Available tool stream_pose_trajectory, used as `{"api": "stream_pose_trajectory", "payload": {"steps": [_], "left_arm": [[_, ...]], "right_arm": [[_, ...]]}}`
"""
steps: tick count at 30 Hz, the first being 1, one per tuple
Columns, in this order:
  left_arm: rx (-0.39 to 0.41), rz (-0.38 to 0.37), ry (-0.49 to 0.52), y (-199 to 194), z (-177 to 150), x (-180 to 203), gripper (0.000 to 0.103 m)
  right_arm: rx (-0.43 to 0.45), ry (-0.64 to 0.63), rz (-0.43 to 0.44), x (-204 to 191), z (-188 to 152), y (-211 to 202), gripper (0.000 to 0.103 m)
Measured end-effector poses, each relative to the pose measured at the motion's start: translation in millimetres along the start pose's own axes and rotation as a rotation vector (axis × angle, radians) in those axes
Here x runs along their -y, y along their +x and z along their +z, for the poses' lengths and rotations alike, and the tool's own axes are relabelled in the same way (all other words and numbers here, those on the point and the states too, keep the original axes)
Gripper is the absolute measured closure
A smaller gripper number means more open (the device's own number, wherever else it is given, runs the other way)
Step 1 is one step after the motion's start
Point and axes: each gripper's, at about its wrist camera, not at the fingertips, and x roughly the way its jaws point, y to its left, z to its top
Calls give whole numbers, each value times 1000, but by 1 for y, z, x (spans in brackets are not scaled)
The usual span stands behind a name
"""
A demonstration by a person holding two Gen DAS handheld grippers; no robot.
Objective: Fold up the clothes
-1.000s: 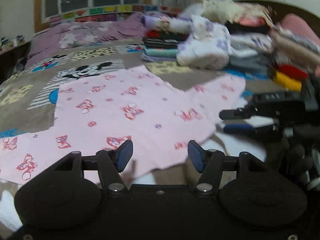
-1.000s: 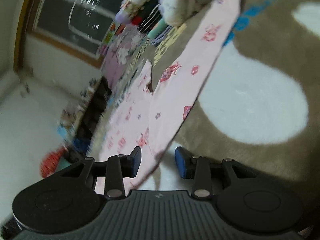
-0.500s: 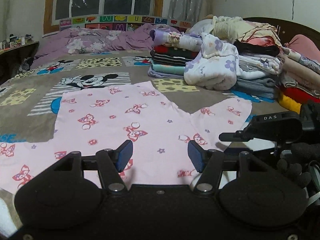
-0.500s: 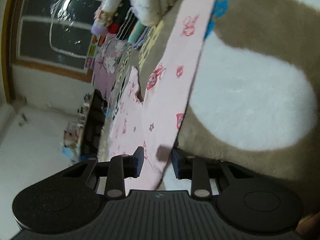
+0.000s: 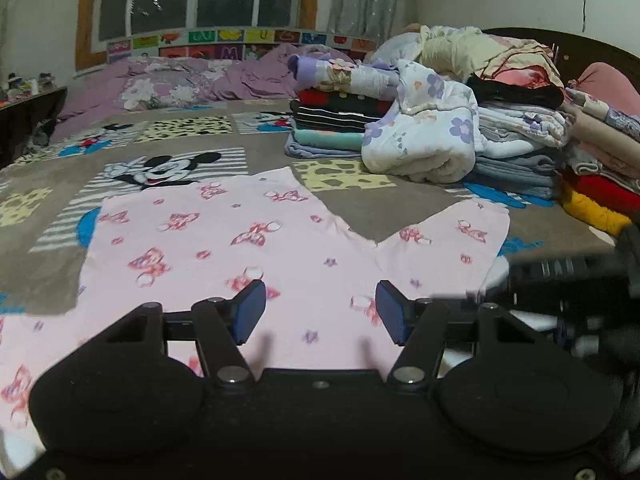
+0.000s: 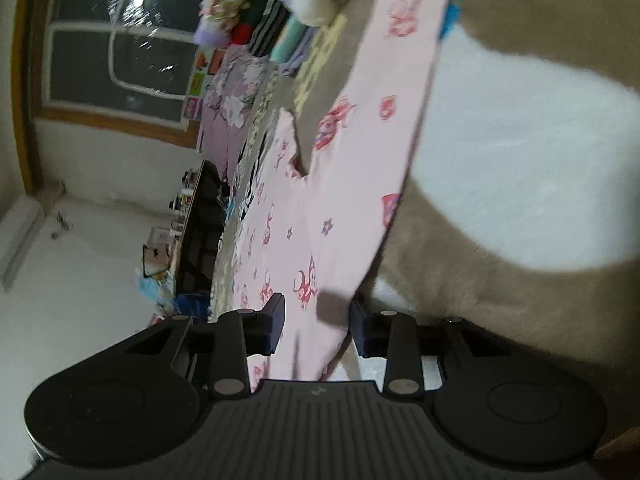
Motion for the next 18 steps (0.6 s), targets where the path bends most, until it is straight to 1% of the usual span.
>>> {"api": "stream_pose_trajectory", "payload": {"steps": [2, 3, 5, 8, 11, 13, 15, 17, 18], "left_arm": [[-21, -12, 4, 12, 14, -2, 43], [-44, -10, 13, 21, 22, -4, 43], [-80, -4, 9, 39, 39, -7, 43], [-126, 8, -14, 68, 65, -12, 43], [-181, -1, -45, 101, 87, -12, 43], [-204, 13, -42, 122, 100, -9, 43], [-227, 28, -36, 143, 112, -5, 44], [-261, 53, -3, 164, 119, 0, 45], [-277, 65, 14, 174, 123, 3, 48]], "right_arm": [[38, -45, -12, -3, -6, 1, 72], [53, -70, -22, -4, -9, 2, 76], [77, -121, -40, -8, -11, 7, 80], [108, -193, -50, -13, -16, 14, 80], [125, -283, -66, -20, -20, 21, 80], [132, -330, -78, -24, -21, 22, 81], [137, -343, -91, -23, -21, 22, 89], [139, -348, -106, -21, -22, 20, 95], [138, -353, -111, -21, -22, 21, 95]]}}
